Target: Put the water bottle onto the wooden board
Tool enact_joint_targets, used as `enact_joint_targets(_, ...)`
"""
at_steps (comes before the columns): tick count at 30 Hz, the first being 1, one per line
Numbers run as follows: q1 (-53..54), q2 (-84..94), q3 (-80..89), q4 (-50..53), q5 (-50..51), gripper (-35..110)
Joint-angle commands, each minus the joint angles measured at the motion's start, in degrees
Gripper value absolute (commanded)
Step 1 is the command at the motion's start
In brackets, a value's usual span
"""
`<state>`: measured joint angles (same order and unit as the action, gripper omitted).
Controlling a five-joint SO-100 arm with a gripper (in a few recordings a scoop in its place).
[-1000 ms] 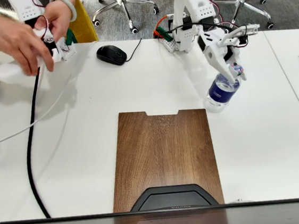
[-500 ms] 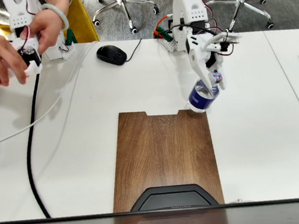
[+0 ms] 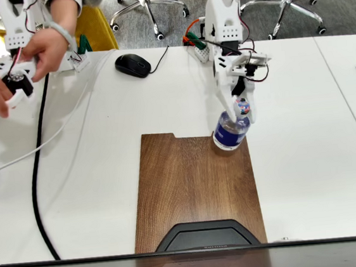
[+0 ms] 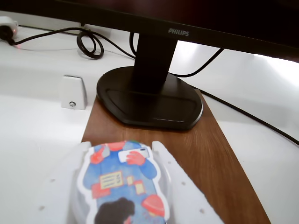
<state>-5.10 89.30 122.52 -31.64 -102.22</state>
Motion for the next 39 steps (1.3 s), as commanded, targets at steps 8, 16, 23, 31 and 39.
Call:
enact_joint_targets(8,4.48,-7.12,-10.02,-5.36,0.26,0)
enact_joint_targets(16,5.54,-13.54,-17.31,-5.01,2.46,0)
enact_joint_targets(23,5.8,-17.67,-20.3,-4.75,5.1,0)
enact_joint_targets(31,6.15,-20.39,-21.36,-4.31,8.44,0)
enact_joint_targets(39,6.42,-21.36,-21.45,-4.04,9.76,0)
